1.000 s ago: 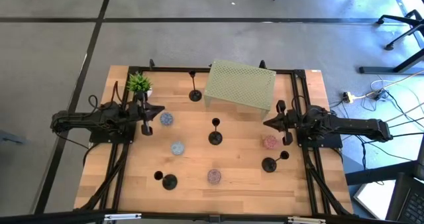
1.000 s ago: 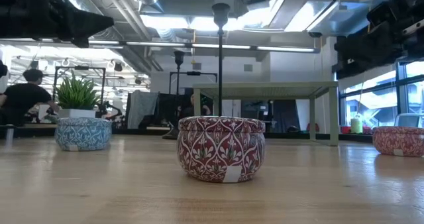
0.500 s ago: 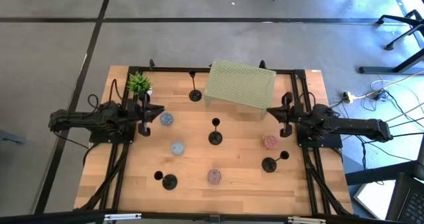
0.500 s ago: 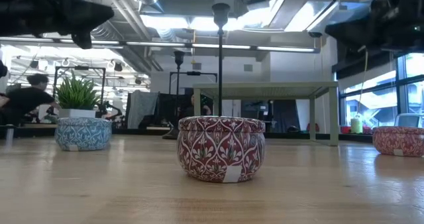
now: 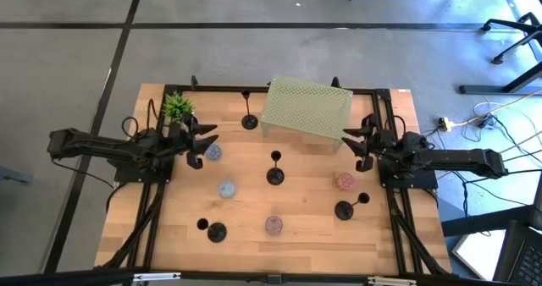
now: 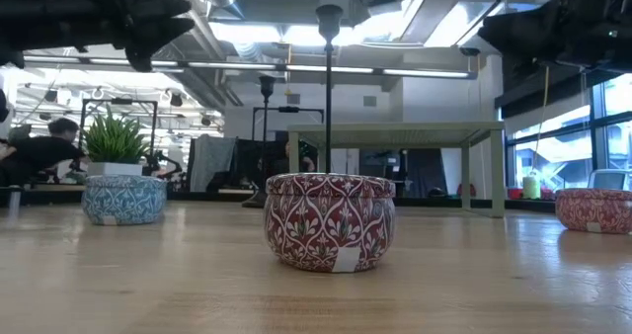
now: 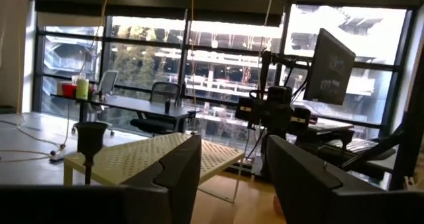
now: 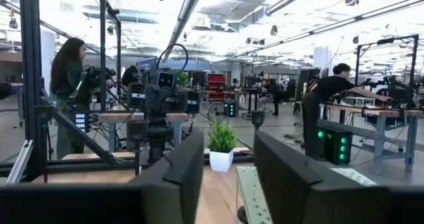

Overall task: Pick & Place candle stick holders
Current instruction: Put the black candle holder on the shelf

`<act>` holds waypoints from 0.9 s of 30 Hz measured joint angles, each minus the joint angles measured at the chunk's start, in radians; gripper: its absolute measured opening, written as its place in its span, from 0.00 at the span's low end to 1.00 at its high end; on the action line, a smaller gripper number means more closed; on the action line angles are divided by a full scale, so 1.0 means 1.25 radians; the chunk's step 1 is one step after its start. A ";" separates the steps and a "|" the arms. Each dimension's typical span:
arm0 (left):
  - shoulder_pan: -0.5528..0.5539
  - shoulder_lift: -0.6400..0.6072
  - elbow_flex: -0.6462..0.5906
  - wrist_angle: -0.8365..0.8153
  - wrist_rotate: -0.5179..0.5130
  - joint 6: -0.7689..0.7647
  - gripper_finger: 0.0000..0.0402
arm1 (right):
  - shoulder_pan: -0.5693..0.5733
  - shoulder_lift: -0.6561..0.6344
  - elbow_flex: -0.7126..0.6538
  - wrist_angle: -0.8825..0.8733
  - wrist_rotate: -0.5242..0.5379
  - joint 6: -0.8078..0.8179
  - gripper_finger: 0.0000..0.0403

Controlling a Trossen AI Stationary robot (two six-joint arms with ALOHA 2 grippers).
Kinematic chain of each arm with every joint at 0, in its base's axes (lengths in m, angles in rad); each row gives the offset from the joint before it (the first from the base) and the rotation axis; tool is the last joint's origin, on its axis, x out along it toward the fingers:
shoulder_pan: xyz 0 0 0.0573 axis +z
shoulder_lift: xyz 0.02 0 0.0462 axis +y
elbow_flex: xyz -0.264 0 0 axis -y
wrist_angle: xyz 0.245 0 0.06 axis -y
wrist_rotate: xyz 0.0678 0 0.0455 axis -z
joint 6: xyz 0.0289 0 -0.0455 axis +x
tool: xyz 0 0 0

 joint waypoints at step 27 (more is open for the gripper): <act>0.176 0.489 0.334 -0.242 -0.208 -0.006 0.46 | 0.000 0.030 0.000 0.103 0.036 -0.002 0.50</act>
